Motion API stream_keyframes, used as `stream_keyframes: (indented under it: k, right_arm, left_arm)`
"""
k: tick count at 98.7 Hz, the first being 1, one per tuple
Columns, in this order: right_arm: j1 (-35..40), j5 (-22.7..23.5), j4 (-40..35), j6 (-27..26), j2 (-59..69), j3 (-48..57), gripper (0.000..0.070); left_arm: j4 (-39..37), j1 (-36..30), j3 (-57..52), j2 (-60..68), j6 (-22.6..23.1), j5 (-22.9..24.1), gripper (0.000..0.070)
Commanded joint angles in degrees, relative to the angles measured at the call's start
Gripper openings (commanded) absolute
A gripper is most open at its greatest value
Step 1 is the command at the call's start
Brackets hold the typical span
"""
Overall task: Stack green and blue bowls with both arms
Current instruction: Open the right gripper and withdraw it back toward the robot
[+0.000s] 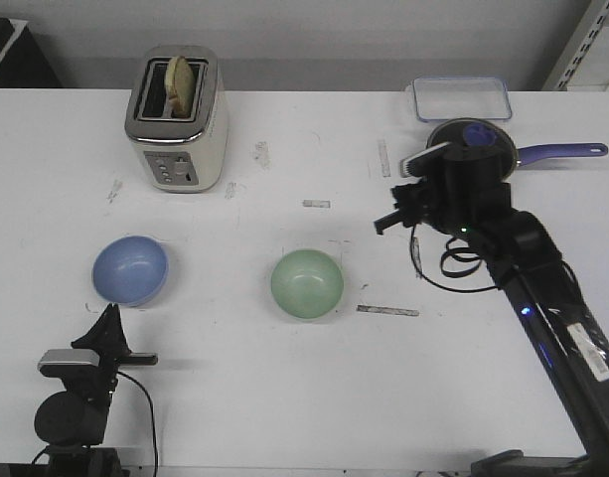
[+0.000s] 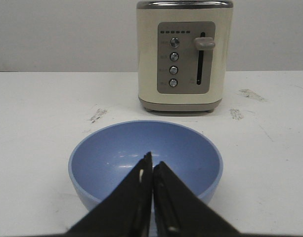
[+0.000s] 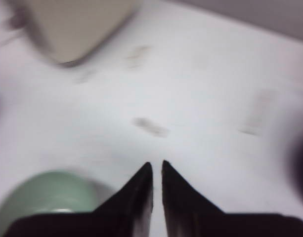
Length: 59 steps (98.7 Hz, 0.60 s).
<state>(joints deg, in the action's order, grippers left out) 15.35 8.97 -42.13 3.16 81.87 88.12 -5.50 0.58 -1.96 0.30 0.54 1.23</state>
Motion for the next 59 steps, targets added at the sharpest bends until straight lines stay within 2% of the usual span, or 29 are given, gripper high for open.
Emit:
stream_keyframes:
  k: [1,15,31,59]
  right_arm:
    - [-2.0,-1.1,0.2,0.2,-1.9,-1.1,0.0]
    - [-8.1,-1.9,3.3,0.2,-8.9,-8.7,0.0]
    - [-12.7,-4.2,10.8,0.3,-18.9,-23.3,0.0]
    - [-15.1,-9.6,24.2,0.3,-36.4,-49.7,0.0]
  left_arm:
    - [-0.6,0.0,1.2,-0.1,-0.1,0.0,0.0001]
    - [-0.5,0.0,1.2,-0.1,-0.1,0.0,0.0001]
    - [-0.6,0.0,1.2,-0.1,-0.1,0.0,0.0001]
    - [-0.6,0.0,1.2,-0.1,-0.1,0.0,0.0001]
